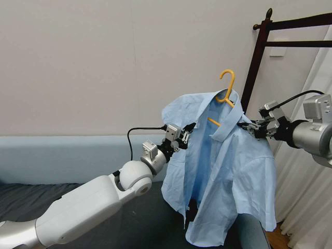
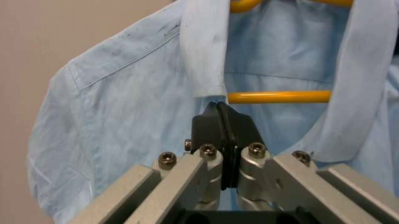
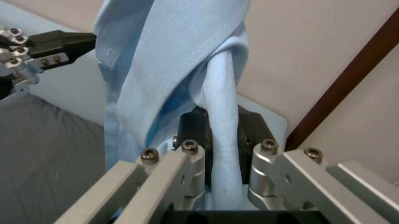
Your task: Pick up the clothes from the sofa and hang them on the clothes hanger.
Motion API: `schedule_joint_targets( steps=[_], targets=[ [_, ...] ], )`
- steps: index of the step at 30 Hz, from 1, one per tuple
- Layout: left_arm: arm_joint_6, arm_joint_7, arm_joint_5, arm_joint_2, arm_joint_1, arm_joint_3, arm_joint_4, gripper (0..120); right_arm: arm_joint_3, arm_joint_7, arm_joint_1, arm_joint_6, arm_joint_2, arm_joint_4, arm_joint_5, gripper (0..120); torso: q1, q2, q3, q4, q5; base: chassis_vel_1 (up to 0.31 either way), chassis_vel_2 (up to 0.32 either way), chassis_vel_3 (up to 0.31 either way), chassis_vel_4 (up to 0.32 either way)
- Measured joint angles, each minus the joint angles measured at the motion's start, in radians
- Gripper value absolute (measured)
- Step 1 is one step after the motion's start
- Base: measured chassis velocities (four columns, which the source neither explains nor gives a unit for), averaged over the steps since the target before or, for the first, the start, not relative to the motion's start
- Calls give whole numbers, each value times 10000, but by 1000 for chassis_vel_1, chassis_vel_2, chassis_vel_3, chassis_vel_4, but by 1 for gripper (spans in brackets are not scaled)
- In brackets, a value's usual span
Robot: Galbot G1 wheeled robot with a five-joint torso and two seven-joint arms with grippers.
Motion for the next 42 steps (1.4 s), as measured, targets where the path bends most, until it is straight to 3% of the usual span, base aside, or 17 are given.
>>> schedule_joint_targets(
  steps=[8, 13, 18, 25, 29, 32, 38, 42],
  targets=[
    [228, -355, -2, 541, -40, -46, -499, 0, 30, -457, -52, 5, -137, -203, -242, 8, -1, 0, 0, 4, 0, 0, 0, 0, 0],
    [325, -449, 69, 790, 23, -57, -1045, 19, 11, -514, -93, 7, 0, -269, -422, 8, -1, 0, -1, 5, 0, 0, 0, 0, 0],
    [474, -715, -10, 385, -150, 3, -940, 37, -29, -510, -98, 7, 84, -240, -461, 8, -1, 0, 0, 4, 0, 0, 0, 0, 0],
    [700, -1008, 173, -671, -608, 407, 168, 64, 8, -518, -104, 8, -17, -64, -404, 8, 0, 0, 0, 1, 2, 0, 0, 0, 0],
    [509, -1076, 171, -961, -690, 558, 461, 57, 63, -510, -99, 9, -97, -31, -332, 8, 0, 0, 0, 0, 2, 0, 0, 0, 0],
    [417, -1131, 178, -1031, -713, 665, 611, 43, 135, -510, -166, 12, -178, -6, -299, 8, -1, 0, 0, 1, 2, 0, 0, 0, 0],
    [372, -1204, 180, -1037, -644, 649, 701, 26, 151, -502, -203, 13, -138, 2, -296, 8, 0, -1, 0, 4, 1, 0, 0, 0, 0],
    [381, -1232, 195, -1031, -627, 615, 757, 6, 97, -494, -200, 15, -58, 9, -291, 8, 0, 0, 0, 4, 1, 0, 0, 0, 0]
  ],
)
